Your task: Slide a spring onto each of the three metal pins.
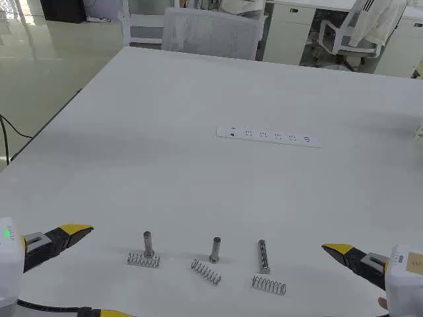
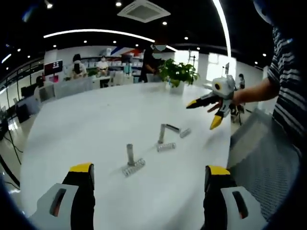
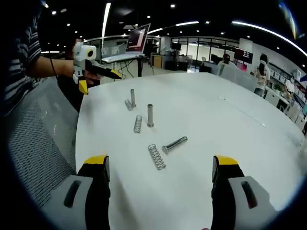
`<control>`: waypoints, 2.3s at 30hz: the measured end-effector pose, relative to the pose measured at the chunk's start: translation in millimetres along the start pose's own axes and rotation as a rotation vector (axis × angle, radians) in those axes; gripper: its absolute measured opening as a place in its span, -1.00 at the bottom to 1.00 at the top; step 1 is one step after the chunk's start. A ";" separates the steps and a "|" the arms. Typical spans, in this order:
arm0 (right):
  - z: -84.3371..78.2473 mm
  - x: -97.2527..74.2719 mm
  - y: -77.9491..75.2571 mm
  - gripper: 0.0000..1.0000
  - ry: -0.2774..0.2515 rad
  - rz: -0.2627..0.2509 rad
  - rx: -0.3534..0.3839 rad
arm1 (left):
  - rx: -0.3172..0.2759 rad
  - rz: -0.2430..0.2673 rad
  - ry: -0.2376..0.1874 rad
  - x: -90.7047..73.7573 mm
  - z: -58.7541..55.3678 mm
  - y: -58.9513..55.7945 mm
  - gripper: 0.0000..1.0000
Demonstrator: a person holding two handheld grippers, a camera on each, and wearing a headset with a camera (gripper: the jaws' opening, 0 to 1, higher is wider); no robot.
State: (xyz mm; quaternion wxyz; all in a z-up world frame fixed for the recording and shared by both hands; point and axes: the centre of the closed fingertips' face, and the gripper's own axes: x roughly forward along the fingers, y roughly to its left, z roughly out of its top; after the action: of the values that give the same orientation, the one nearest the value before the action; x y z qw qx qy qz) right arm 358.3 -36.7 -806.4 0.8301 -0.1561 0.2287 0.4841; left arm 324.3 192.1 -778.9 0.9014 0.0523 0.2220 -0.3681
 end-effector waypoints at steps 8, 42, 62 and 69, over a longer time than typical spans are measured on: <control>-1.3 -0.2 0.8 0.79 0.005 0.003 -0.003 | 0.001 -0.001 0.005 -1.8 -1.6 -0.4 0.96; -9.3 0.3 2.3 0.76 0.028 0.010 -0.005 | 0.011 -0.014 0.013 -1.6 -0.8 -2.7 0.96; -7.5 1.7 5.8 0.74 0.028 0.020 -0.011 | 0.005 -0.020 0.006 -2.1 0.4 -7.1 0.96; -10.3 0.9 6.5 0.73 0.034 0.021 -0.010 | -0.001 -0.012 0.003 -4.8 -0.9 -3.8 0.96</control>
State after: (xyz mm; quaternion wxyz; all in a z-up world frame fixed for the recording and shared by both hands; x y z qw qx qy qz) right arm 350.6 -37.8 -815.9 0.8202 -0.1659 0.2422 0.4910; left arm 318.2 192.7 -777.3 0.8989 0.0514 0.2237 -0.3731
